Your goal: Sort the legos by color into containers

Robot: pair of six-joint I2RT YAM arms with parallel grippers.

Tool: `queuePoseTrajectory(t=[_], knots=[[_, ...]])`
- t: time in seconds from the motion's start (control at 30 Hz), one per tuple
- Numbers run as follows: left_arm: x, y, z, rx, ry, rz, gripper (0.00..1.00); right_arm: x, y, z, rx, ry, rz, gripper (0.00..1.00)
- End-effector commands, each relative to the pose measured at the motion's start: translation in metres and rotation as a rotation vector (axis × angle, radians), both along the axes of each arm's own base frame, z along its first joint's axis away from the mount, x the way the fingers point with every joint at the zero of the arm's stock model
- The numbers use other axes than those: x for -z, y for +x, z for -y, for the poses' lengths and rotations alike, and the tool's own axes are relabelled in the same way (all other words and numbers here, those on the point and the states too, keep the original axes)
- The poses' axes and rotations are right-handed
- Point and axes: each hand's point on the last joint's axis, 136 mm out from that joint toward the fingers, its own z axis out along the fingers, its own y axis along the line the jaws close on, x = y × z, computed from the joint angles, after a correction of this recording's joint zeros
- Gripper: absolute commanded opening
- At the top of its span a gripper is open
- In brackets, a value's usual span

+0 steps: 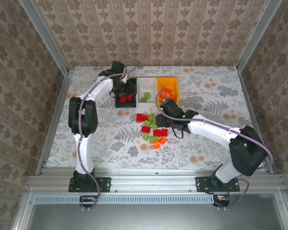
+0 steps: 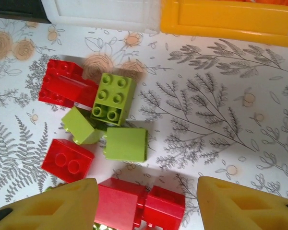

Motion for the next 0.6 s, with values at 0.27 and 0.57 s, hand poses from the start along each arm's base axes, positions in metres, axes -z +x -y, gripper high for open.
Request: queuePoseTrajectory(t=[0.27,0.57], knots=[[-0.109,-0.107,-0.022,-0.024,-0.218,0.238,0.78,0.031,0.046,-0.051,-0.013,0.047,-0.066,0.56],[-0.041,-0.248,-0.082,-0.178,-0.270,0.204,0.84,0.061,0.060,-0.047,-0.006,-0.076,-0.099,0.53]])
